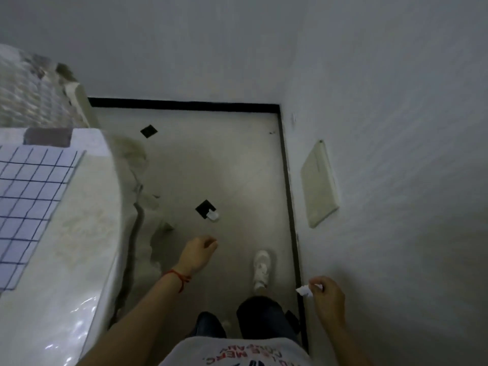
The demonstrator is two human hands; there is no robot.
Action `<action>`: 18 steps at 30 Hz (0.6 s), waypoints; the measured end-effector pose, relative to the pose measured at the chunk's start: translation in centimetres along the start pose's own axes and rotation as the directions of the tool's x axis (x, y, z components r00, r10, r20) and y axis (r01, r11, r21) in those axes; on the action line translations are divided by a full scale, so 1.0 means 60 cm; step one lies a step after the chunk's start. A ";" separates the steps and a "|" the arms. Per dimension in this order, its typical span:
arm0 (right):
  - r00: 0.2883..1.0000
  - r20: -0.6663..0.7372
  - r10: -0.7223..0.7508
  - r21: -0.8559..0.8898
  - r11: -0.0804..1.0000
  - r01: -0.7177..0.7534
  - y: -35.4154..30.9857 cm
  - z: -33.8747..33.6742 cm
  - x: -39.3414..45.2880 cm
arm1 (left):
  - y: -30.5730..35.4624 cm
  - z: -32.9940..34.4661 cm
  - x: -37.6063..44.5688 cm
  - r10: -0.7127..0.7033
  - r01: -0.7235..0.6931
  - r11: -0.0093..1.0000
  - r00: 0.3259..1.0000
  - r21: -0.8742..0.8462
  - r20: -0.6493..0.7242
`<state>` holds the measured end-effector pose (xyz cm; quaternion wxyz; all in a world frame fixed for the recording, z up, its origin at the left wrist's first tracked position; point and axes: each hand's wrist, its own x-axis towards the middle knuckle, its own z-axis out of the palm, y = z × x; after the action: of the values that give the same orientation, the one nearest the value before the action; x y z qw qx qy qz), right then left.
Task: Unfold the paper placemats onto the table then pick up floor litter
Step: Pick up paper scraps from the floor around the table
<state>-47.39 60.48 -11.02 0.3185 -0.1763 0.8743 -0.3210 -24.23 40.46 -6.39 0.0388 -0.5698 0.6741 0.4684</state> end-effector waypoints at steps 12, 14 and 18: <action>0.920 0.323 -0.221 -0.098 0.959 0.264 -0.318 0.069 0.437 | 0.069 -0.047 0.220 -0.324 0.309 0.938 0.943 -0.157 -0.079; 0.912 0.344 -0.226 -0.107 0.955 0.277 -0.353 0.095 0.481 | 0.065 -0.049 0.249 -0.379 0.358 0.913 0.922 -0.197 -0.081; 0.908 0.364 -0.209 -0.155 0.947 0.280 -0.383 0.163 0.558 | 0.047 -0.049 0.323 -0.416 0.406 0.891 0.909 -0.203 -0.005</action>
<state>-63.04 22.09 -16.15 0.4033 -0.3697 0.8043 -0.2317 -31.84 24.03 -14.48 0.0640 -0.7117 0.4893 0.5000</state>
